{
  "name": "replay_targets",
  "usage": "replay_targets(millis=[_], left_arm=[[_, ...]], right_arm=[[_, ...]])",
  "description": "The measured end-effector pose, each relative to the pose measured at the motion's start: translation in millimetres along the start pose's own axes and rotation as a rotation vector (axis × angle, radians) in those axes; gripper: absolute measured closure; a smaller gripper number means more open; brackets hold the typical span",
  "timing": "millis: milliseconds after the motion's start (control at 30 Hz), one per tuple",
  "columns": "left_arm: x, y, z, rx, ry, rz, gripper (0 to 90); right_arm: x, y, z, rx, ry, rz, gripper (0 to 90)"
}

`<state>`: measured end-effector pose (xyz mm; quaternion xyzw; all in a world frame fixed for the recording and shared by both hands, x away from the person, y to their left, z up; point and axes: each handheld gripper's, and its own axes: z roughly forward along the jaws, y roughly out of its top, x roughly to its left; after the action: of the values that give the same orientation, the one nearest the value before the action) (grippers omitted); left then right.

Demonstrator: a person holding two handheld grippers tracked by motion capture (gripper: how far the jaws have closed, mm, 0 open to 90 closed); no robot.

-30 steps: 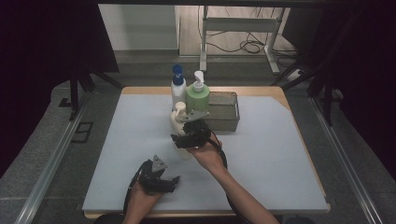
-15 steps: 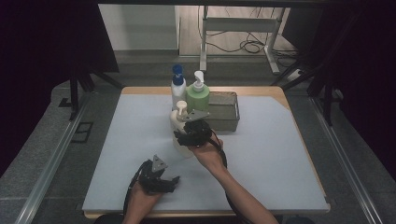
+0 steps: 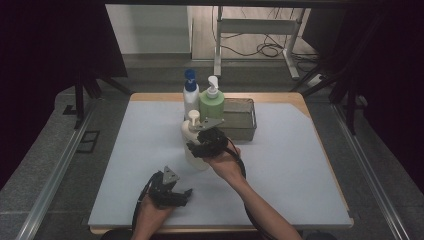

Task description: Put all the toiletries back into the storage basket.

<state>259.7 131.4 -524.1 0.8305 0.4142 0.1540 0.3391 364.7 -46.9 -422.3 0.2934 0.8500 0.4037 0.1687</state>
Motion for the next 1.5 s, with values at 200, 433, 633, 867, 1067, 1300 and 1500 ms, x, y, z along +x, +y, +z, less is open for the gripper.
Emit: replay_targets(millis=[200, 433, 633, 867, 1067, 1300, 1500], left_arm=[[0.0, 0.1, -0.1, 0.001, 0.000, 0.000, 12.3], [0.0, 0.0, 0.1, -0.001, 0.000, 0.000, 12.3], [-0.1, 0.0, -0.1, 0.000, 0.000, -0.001, 12.3], [-0.1, 0.0, 0.0, -0.001, 0.001, -0.001, 12.3], [0.0, 0.0, 0.0, 0.000, 0.001, 0.000, 12.3], [0.0, 0.1, -0.1, 0.001, 0.000, 0.000, 12.3], [0.0, 0.0, -0.1, 0.001, 0.000, -0.001, 12.3]], right_arm=[[-6.6, -2.6, -9.2, -0.001, 0.011, 0.005, 38.3], [-13.6, -3.0, -25.1, -0.017, 0.021, 0.015, 38.3], [-15.2, -1.6, -39.8, -0.029, 0.021, -0.005, 38.3], [-19.5, -2.8, -52.5, -0.028, 0.023, -0.004, 38.4], [-26.9, -4.5, -64.3, -0.028, 0.020, 0.000, 38.4], [-35.7, -7.3, -79.3, -0.034, 0.014, 0.008, 38.5], [-44.3, -9.7, -92.3, -0.047, 0.004, 0.019, 38.5]])
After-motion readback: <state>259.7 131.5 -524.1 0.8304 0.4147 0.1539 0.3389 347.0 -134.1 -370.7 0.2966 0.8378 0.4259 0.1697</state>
